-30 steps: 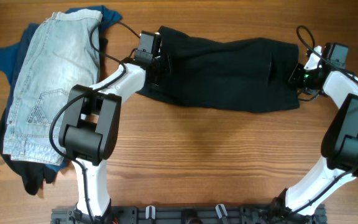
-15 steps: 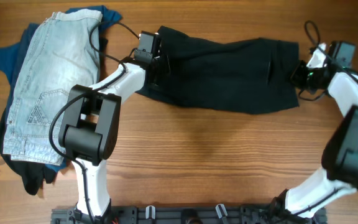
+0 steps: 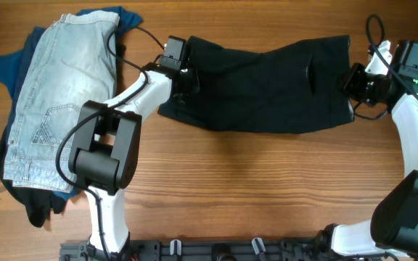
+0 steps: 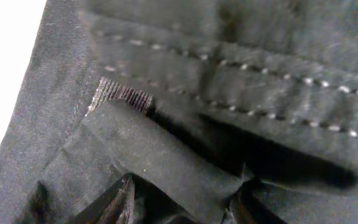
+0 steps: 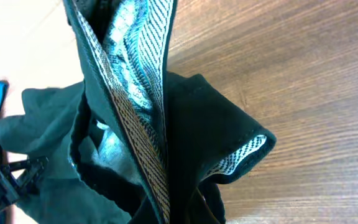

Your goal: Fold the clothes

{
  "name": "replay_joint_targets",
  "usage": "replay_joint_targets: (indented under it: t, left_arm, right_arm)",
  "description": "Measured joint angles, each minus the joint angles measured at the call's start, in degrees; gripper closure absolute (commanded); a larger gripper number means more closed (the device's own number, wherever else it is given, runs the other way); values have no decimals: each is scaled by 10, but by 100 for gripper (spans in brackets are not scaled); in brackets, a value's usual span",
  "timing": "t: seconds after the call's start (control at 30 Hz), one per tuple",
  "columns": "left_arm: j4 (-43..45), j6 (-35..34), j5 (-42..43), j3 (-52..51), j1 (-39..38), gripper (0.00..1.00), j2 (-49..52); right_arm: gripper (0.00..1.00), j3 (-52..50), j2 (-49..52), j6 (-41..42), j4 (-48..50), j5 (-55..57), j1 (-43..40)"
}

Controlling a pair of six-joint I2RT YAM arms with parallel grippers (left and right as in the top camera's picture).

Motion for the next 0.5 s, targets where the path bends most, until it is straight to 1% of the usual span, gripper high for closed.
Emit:
replay_joint_targets:
  t: [0.2, 0.33, 0.43, 0.5]
  left_arm:
    - [-27, 0, -1, -5, -25, 54, -12]
    - [-33, 0, 0, -12, -73, 50, -19]
    - [-34, 0, 0, -12, -105, 50, -20]
    - [-34, 0, 1, -12, -116, 50, -20]
  right_arm:
    - [96, 0, 0, -4, -48, -5, -42]
    - [96, 0, 0, -12, -64, -22, -78]
    - [96, 0, 0, -27, -63, -42, -82]
    - [96, 0, 0, -34, -57, -67, -70]
